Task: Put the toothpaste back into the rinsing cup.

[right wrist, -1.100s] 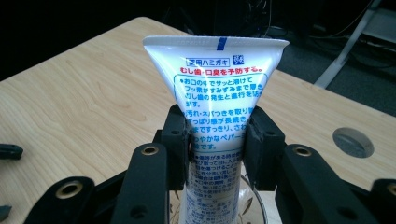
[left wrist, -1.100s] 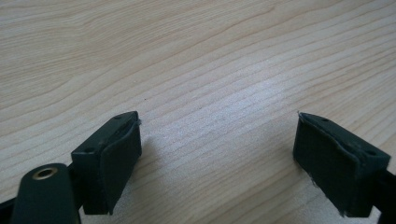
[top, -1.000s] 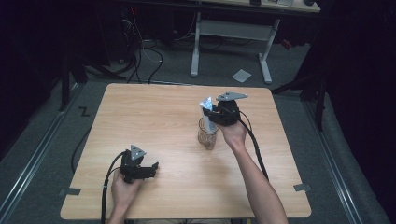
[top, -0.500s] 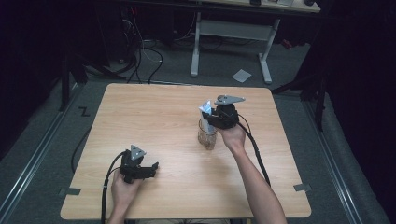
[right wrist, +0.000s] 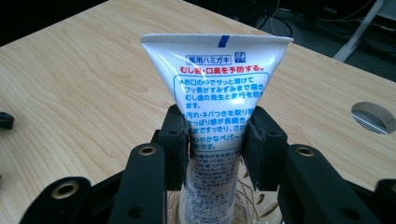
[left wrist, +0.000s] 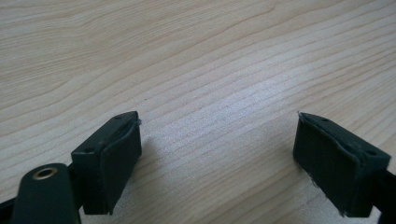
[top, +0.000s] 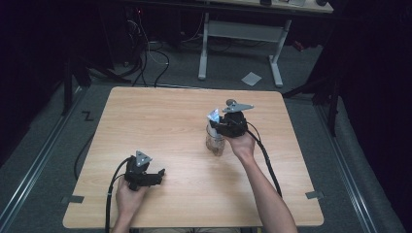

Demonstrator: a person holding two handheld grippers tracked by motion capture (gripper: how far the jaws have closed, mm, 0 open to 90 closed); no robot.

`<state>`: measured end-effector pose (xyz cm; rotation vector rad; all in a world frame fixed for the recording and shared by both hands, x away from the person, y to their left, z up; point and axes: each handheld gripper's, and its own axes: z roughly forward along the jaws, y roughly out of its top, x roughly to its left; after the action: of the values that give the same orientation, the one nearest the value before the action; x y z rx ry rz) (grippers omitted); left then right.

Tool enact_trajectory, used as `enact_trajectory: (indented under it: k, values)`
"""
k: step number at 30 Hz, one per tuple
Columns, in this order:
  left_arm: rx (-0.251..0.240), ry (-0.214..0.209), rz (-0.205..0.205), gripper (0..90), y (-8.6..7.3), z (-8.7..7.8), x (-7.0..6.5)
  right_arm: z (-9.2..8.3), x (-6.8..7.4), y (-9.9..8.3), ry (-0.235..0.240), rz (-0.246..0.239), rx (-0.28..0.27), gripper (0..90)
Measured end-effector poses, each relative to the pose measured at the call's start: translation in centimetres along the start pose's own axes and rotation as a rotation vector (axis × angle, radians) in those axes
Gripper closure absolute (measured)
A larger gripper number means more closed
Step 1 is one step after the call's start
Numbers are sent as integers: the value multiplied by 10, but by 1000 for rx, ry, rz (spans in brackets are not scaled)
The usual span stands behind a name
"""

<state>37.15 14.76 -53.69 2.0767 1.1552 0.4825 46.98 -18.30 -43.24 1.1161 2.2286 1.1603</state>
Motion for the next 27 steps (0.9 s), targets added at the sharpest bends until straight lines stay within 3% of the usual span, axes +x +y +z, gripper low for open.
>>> enact_trajectory:
  k: [11,27]
  values:
    - [0,-1,0,156,0,0,0,2,5,-8,12,-18,-6,610]
    - [0,1,2,156,0,0,0,-10,0,-22,35,4,-37,566]
